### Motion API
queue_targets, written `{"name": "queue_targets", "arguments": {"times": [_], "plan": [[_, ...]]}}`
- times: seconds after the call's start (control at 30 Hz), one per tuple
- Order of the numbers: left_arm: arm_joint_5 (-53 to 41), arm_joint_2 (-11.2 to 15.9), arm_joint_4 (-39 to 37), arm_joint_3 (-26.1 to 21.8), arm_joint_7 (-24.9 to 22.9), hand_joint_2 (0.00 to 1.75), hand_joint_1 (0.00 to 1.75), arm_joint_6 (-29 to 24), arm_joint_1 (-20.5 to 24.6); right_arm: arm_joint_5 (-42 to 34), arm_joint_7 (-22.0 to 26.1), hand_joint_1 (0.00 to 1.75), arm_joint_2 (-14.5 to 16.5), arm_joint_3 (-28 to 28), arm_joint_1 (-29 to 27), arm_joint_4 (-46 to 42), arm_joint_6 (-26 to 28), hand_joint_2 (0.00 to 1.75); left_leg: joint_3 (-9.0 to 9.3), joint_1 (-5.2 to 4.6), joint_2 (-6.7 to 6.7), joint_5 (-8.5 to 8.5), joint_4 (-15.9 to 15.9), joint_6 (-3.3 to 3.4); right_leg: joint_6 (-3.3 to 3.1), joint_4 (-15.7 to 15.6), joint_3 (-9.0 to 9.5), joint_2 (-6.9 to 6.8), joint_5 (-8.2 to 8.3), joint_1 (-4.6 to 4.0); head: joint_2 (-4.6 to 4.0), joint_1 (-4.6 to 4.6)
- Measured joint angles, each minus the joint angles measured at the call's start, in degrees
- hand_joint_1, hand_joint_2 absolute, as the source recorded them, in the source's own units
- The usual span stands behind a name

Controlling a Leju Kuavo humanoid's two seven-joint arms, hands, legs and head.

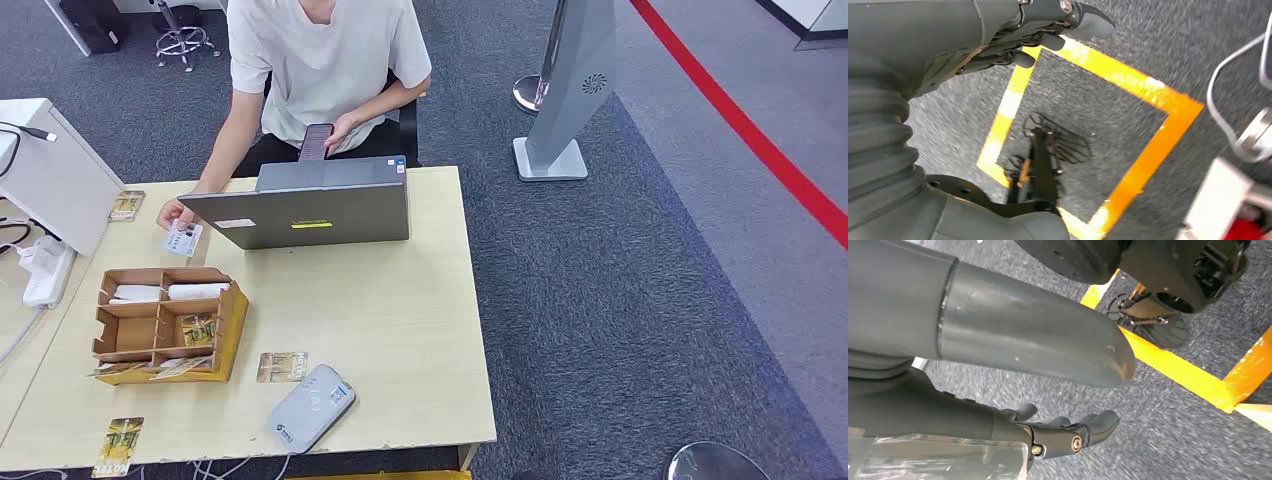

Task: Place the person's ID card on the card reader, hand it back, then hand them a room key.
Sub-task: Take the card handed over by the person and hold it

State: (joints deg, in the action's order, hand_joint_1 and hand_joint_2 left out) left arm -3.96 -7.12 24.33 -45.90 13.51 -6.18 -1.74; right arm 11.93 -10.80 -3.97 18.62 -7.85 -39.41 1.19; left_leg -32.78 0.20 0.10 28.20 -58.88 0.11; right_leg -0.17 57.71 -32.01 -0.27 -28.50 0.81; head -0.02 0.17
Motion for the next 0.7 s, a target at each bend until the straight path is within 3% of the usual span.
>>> {"name": "queue_targets", "arguments": {"times": [0.07,0.6,0.7], "plan": [[0.2,0.3,0.0,1.9,-0.6,1.75,0.0,0.3,-0.3,-0.5,0.5,0.0,0.1,-0.7,-0.1,0.6,-0.1,0.0,0.0,0.0,0.0,0.0,0.0,0.0,0.0,0.0,0.0,0.0,0.0,0.0,0.01,0.01],[2.8,4.5,0.0,30.6,-9.6,1.75,0.0,4.3,-4.9,-8.7,7.7,0.0,2.2,-11.8,-0.7,10.5,-0.8,0.0,-0.01,0.0,0.0,0.04,0.0,-0.01,0.0,0.0,-0.01,0.0,-0.02,0.0,0.01,0.01],[3.3,5.2,0.0,35.2,-11.3,1.75,0.0,5.1,-5.7,-10.2,9.0,0.0,2.6,-13.6,-0.7,12.1,-1.0,1.31,-0.01,0.0,0.0,0.07,0.0,-0.02,-0.01,0.0,-0.01,0.0,-0.03,0.0,0.01,0.0]]}}
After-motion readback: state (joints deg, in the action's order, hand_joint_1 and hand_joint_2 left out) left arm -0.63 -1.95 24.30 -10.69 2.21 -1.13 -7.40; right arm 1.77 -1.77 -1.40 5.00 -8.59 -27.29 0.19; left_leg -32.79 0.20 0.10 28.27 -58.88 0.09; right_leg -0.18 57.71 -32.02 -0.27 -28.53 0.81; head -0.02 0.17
